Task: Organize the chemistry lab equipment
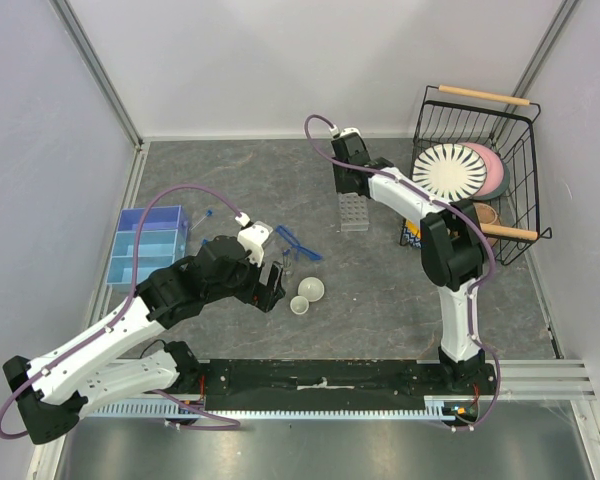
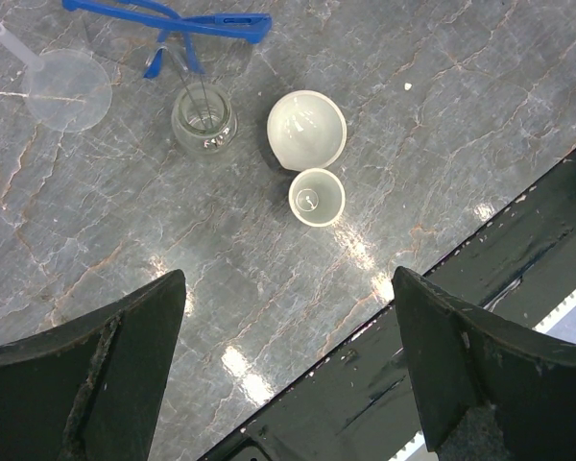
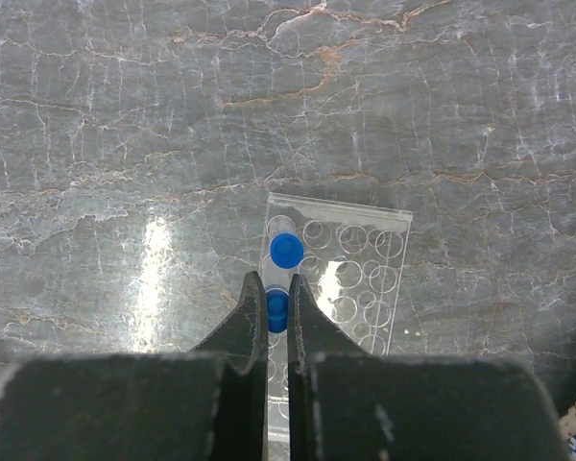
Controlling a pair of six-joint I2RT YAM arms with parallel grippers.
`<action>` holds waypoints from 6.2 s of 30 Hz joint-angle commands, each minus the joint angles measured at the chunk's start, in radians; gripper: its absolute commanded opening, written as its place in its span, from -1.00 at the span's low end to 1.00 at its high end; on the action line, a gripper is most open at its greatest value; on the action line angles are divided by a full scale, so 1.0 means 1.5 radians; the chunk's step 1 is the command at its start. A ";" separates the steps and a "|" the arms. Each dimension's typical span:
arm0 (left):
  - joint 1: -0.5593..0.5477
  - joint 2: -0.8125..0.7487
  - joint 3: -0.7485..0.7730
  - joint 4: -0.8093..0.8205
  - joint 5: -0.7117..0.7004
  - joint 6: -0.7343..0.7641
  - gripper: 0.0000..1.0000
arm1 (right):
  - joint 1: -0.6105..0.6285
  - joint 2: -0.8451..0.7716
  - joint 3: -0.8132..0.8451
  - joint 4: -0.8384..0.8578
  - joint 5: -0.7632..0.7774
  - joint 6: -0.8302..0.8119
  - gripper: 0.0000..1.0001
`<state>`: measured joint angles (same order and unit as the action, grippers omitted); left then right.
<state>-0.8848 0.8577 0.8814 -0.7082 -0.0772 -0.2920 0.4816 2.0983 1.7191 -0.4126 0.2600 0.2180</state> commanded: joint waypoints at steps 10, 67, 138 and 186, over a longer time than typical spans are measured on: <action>0.005 0.003 -0.002 0.023 -0.001 0.025 0.89 | 0.012 0.025 0.020 0.003 0.019 -0.013 -0.56; 0.467 0.384 0.126 0.012 0.028 0.152 0.92 | 0.215 -0.683 -0.357 0.002 -0.015 0.016 0.06; 0.484 0.621 0.146 0.058 -0.061 0.129 -0.33 | 0.216 -0.747 -0.470 0.027 -0.026 0.072 -0.16; 0.189 0.017 0.013 0.133 0.738 0.019 -0.96 | 0.292 -0.769 -0.521 0.099 -0.476 0.232 0.22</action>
<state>-0.5926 0.8974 0.8955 -0.6136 0.9016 -0.2005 0.8726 0.9138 0.9691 -0.3904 -0.3988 0.4770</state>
